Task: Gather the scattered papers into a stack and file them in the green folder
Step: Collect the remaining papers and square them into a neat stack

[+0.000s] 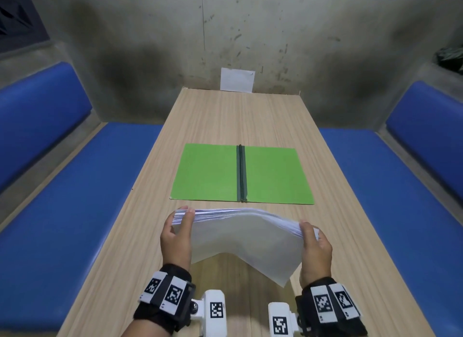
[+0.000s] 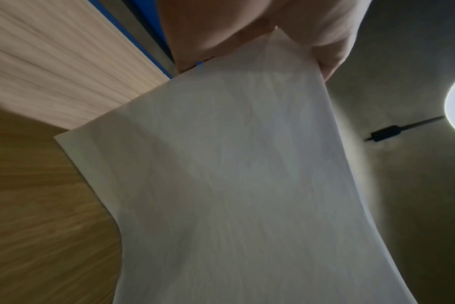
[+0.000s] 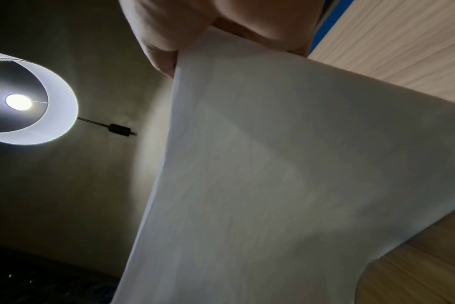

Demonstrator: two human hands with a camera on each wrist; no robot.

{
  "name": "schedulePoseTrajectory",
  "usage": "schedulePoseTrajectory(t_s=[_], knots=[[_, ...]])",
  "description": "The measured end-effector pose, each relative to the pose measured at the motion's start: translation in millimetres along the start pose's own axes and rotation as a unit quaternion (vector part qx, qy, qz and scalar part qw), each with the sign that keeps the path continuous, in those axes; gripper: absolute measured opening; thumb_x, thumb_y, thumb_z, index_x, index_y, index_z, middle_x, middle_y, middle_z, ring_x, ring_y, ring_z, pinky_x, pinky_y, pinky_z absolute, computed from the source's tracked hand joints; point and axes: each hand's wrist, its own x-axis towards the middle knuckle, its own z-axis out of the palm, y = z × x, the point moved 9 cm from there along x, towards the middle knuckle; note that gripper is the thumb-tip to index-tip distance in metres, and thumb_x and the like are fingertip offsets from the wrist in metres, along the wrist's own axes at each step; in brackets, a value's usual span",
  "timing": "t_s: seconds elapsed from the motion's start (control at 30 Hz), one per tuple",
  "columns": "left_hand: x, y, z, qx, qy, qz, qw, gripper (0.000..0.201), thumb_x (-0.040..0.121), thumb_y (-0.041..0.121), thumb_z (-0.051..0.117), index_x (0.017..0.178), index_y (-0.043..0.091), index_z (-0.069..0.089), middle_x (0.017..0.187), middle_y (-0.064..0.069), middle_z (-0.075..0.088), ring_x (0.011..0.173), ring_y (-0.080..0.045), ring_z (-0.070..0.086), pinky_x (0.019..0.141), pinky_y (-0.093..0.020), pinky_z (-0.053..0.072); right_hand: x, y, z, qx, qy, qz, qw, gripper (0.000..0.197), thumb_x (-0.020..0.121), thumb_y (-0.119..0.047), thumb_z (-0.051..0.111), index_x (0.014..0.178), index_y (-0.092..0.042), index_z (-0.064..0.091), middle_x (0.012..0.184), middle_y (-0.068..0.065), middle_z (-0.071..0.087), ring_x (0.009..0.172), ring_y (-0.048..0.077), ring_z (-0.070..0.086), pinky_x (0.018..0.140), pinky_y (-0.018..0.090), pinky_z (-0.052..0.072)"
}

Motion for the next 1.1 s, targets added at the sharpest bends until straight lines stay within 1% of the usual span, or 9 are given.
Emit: schedulePoseTrajectory(t_s=[0.1,0.23,0.3,0.43,0.5,0.7,0.87,1.0,1.1], knots=[[1,5,2,0.037,-0.002,0.026,0.999,0.012,0.077,0.043,0.061,0.088,0.037,0.063,0.119,-0.015,0.059,0.114,-0.036,0.051,0.093,-0.043,0.044,-5,-5,8,-0.046,-0.053,-0.047,0.996,0.055,0.049,-0.074,0.067,0.081,-0.030,0.059,0.086,0.001,0.064,0.075,0.016,0.060,0.069,0.033,0.048],[-2,9,10,0.079,-0.077,0.069,0.991,0.054,0.069,0.055,0.069,0.117,0.036,0.052,0.133,-0.006,0.050,0.126,-0.024,0.043,0.110,-0.041,0.031,-17,3,10,-0.148,-0.122,-0.092,0.977,0.045,0.070,-0.015,0.079,0.101,-0.032,0.051,0.098,-0.011,0.061,0.085,-0.010,0.059,0.075,0.016,0.046],[-3,2,11,0.120,-0.121,0.085,0.982,0.067,0.068,0.030,0.078,0.125,0.038,0.043,0.136,0.008,0.042,0.127,-0.010,0.035,0.108,-0.029,0.026,-15,17,3,-0.147,-0.137,-0.064,0.978,0.041,0.077,-0.001,0.069,0.102,-0.030,0.054,0.099,-0.006,0.065,0.092,0.003,0.064,0.068,0.014,0.050],[-1,-14,8,0.094,-0.130,0.044,0.986,0.028,0.081,0.017,0.066,0.091,0.040,0.054,0.104,-0.006,0.063,0.104,-0.029,0.059,0.074,-0.017,0.050,-5,34,-9,-0.116,-0.102,0.004,0.988,0.020,0.084,-0.008,0.063,0.102,-0.017,0.062,0.099,0.008,0.067,0.104,0.033,0.061,0.068,0.026,0.048],[-4,-7,9,0.094,-0.126,0.066,0.985,0.022,0.086,0.016,0.061,0.088,0.036,0.052,0.094,-0.003,0.065,0.098,-0.028,0.061,0.079,-0.023,0.050,-4,32,-7,-0.107,-0.086,0.011,0.991,0.015,0.084,-0.011,0.064,0.098,-0.016,0.064,0.094,0.007,0.069,0.103,0.035,0.061,0.067,0.029,0.049],[-31,30,2,0.057,-0.110,0.156,0.980,0.018,0.082,0.023,0.062,0.091,0.037,0.055,0.069,0.003,0.059,0.062,0.001,0.053,0.068,-0.004,0.041,-14,-16,11,-0.049,-0.109,-0.086,0.989,0.037,0.069,-0.030,0.071,0.105,-0.025,0.063,0.098,-0.008,0.072,0.095,0.003,0.066,0.080,0.014,0.054],[-34,4,-2,0.060,-0.130,0.127,0.981,0.071,0.054,0.073,0.064,0.116,0.046,0.041,0.120,0.023,0.055,0.121,-0.012,0.047,0.107,-0.035,0.035,-21,8,14,-0.068,-0.132,-0.046,0.988,0.078,0.061,-0.050,0.077,0.127,-0.019,0.049,0.122,0.001,0.061,0.108,0.007,0.058,0.102,0.042,0.044],[-28,-4,1,0.040,-0.131,0.090,0.987,0.102,0.042,0.088,0.055,0.128,0.034,0.044,0.131,0.003,0.054,0.122,-0.016,0.050,0.093,-0.025,0.042,-16,6,15,-0.033,-0.104,-0.036,0.993,0.087,0.053,-0.076,0.062,0.117,-0.018,0.053,0.109,0.000,0.063,0.081,-0.011,0.063,0.071,0.016,0.046],[-24,3,1,0.013,-0.094,0.078,0.992,0.081,0.054,0.080,0.058,0.120,0.033,0.052,0.128,0.005,0.057,0.120,-0.018,0.051,0.098,-0.034,0.044,-12,1,14,-0.017,-0.071,-0.033,0.997,0.091,0.039,-0.089,0.054,0.100,-0.021,0.060,0.093,-0.004,0.066,0.071,-0.004,0.065,0.060,0.016,0.047]])
